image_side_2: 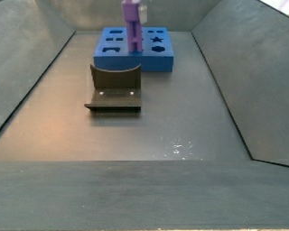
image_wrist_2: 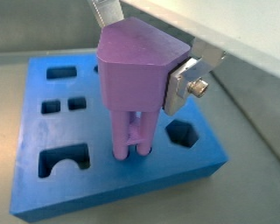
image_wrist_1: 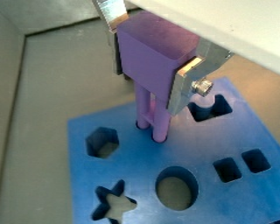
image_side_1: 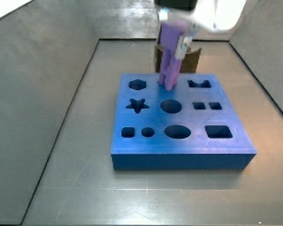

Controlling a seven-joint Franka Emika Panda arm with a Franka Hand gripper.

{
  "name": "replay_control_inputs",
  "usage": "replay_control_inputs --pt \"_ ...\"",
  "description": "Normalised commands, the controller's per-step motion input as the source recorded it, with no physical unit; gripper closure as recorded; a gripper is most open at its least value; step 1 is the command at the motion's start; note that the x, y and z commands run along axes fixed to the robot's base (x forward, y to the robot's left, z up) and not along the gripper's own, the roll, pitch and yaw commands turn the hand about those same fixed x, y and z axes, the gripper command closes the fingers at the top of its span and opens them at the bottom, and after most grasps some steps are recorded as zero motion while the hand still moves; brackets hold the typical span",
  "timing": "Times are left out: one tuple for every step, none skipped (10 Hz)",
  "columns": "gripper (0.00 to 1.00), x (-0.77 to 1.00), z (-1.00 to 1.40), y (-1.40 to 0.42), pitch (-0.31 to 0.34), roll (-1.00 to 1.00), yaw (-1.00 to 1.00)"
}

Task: Pick up the 3 prong object. Move up. Place the 3 prong object on the fixture. Regrasp the 3 prong object. Move to above the board. Insert the 3 prong object.
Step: Insert the 3 prong object.

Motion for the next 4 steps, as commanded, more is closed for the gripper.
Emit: replay_control_inputs --pt "1.00 0.31 -0.53 0.00 0.000 0.00 -0.03" --pt "1.00 0.19 -0.29 0.06 -0.030 -0.21 -0.15" --pt "1.00 0.25 -0.08 0.10 0.000 -0.10 -0.12" --pt "1.00 0.00 0.00 0.00 0.000 0.00 0.00"
